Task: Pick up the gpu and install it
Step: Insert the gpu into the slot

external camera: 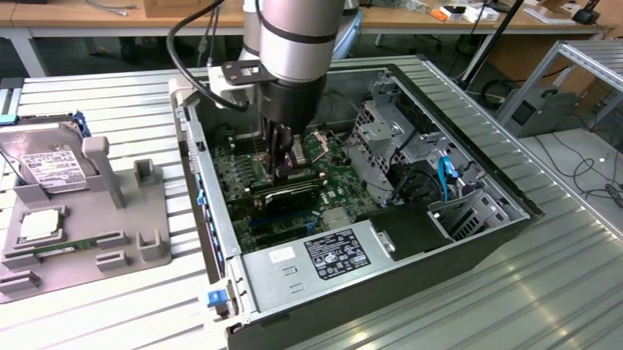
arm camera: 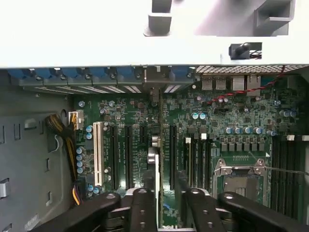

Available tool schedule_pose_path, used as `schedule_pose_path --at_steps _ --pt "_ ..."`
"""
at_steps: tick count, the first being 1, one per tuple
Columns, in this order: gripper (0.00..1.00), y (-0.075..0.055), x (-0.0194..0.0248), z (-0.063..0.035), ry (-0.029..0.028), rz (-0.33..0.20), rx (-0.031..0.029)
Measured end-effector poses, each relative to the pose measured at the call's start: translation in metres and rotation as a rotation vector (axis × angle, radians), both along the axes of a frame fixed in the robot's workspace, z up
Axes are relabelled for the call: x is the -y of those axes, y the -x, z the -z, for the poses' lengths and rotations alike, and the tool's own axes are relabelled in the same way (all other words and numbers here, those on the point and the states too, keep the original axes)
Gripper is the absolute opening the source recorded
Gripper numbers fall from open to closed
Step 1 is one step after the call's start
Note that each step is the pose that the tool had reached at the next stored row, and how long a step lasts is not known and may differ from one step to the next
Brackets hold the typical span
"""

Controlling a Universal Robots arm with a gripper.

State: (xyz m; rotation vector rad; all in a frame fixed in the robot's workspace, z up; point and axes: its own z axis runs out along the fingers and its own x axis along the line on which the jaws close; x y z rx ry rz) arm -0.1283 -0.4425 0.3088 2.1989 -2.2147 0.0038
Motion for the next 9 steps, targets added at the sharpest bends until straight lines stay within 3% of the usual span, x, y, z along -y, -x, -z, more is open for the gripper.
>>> schedule_pose_path --at_steps 1,2,4,9 --pt "0.27 0.000 -0.0005 -0.0026 -0.0001 0.000 0.0000" --pt "0.15 0.000 -0.0006 -0.0037 -0.0002 0.000 0.0001" --pt "0.11 -0.004 -0.0005 -0.0038 -0.0034 0.000 -0.0017" --pt "0.11 -0.044 0.0001 -0.0038 -0.0184 0.000 -0.0250"
